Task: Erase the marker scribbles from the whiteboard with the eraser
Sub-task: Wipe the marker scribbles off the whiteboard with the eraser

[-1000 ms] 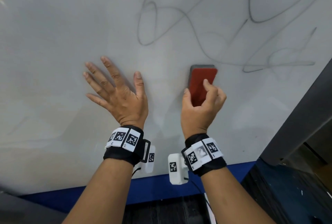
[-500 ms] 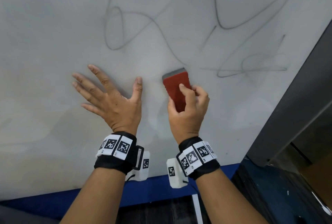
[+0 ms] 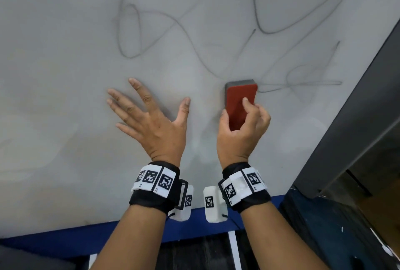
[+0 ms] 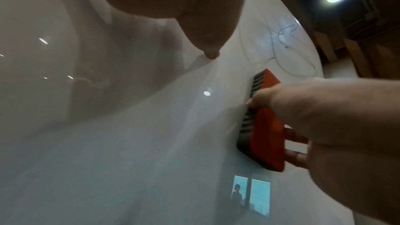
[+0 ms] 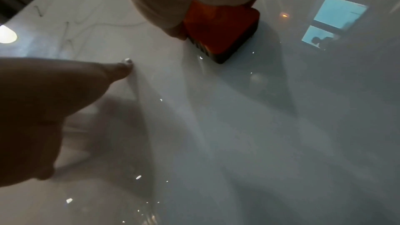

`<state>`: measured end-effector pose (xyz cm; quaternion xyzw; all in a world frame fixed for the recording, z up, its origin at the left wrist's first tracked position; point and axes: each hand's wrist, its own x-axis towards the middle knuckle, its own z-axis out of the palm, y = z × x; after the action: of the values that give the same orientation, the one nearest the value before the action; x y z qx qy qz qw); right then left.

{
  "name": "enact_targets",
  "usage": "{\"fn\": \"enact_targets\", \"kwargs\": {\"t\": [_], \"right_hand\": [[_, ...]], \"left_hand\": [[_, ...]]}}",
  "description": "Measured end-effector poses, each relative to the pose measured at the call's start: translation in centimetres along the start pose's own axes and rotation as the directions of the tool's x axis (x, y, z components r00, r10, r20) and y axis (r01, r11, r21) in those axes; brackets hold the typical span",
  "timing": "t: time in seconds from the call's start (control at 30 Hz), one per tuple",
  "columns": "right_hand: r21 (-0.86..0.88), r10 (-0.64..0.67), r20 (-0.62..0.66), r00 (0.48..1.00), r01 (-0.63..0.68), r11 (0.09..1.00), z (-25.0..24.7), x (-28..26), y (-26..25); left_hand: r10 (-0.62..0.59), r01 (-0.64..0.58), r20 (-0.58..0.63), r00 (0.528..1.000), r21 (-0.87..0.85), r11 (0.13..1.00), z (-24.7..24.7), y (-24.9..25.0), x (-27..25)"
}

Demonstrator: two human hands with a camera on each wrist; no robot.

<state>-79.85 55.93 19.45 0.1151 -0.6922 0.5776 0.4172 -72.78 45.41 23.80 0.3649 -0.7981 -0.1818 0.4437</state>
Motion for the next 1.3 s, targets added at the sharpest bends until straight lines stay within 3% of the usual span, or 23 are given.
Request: {"fn": "enact_targets", "kwargs": {"t": [0.07, 0.17, 0.23, 0.37, 0.6, 0.77, 0.93, 1.17, 1.3], "right_hand": [[0.008, 0.020, 0.004, 1.000, -0.020, 1.000, 0.7, -0.8, -1.3], [-0.036, -0.116, 0.127, 0.985, 0.122, 0.992, 0.6, -1.8, -2.1], [-0.067, -0.126, 0.158, 0.979, 0.138, 0.988, -0.2, -1.2, -1.5], [-0.035, 0.076, -0.002, 0.997, -0.076, 0.996, -0.6, 0.1, -1.0], [-0.110, -0.087, 0.072, 0.994, 0.095, 0.989, -1.4, 0.6, 0.9], [-0.050, 0.075, -0.058, 0.996, -0.078, 0.996, -1.1, 1.4, 1.2], [-0.105, -0.090, 0.082, 0.993, 0.099, 0.990, -2.1, 1.4, 2.2], [-0.096, -0.011, 0.031, 0.999, 0.014, 0.995, -1.7, 1.4, 1.9], [-0.145, -0.152, 0.134, 0.979, 0.171, 0.974, -3.5, 2.7, 3.5]], "left_hand": [[0.025, -0.025, 0.007, 1.000, -0.002, 1.000, 0.0, 0.0, 0.0], [0.052, -0.052, 0.037, 0.998, -0.002, 0.999, 0.1, -0.2, 0.0], [0.081, -0.081, 0.053, 0.995, -0.002, 0.997, 0.1, -0.6, 0.0], [0.116, -0.117, 0.071, 0.991, 0.011, 0.993, 0.2, -0.8, -0.2], [0.161, -0.161, 0.057, 0.985, -0.003, 0.987, 1.2, 1.1, -1.2], [0.143, -0.142, 0.038, 0.989, -0.017, 0.990, 1.8, 2.6, -1.6], [0.132, -0.132, 0.019, 0.991, -0.016, 0.991, 2.3, 3.4, -2.0], [0.145, -0.145, 0.009, 0.989, 0.004, 0.989, 2.5, 3.5, -2.2], [0.164, -0.164, 0.009, 0.986, 0.023, 0.986, 2.8, 3.5, -2.3]]}}
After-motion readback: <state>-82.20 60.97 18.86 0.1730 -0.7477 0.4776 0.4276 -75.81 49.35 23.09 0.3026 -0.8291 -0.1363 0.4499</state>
